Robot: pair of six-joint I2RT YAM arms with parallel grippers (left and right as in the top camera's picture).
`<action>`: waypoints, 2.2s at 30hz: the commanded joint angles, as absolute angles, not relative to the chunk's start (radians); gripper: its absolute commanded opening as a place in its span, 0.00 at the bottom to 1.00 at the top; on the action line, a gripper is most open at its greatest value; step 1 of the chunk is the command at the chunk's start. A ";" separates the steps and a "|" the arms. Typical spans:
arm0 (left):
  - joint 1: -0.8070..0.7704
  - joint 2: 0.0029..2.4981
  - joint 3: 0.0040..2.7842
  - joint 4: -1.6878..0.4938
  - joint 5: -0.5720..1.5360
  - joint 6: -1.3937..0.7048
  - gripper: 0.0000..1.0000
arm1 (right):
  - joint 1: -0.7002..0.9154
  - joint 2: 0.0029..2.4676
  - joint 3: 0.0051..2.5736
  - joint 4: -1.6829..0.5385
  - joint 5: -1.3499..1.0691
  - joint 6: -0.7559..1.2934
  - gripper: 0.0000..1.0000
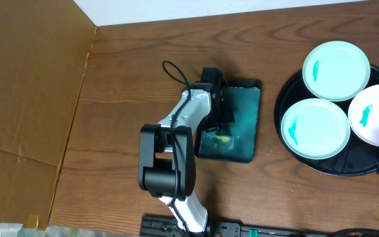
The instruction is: Clean dirty plates on tray and stack at the side
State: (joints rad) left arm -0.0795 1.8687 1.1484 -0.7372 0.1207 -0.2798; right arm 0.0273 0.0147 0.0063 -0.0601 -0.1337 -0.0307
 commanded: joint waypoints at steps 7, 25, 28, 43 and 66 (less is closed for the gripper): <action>-0.076 1.781 1.331 -0.908 0.141 -0.271 0.07 | 0.021 0.009 0.006 -0.064 -0.128 -0.039 0.99; -0.076 1.425 1.305 -0.891 0.152 -0.294 0.07 | 0.021 0.009 0.006 -0.064 -0.128 -0.039 0.99; -0.076 1.487 1.196 -0.793 0.139 -0.302 0.07 | 0.021 0.009 0.006 -0.064 -0.128 -0.039 0.99; -0.070 1.430 1.350 -0.849 0.224 -0.267 0.07 | 0.021 0.009 0.006 -0.064 -0.128 -0.039 0.99; -0.124 1.433 1.215 -0.829 0.100 -0.361 0.07 | 0.021 0.009 0.006 -0.064 -0.128 -0.039 0.99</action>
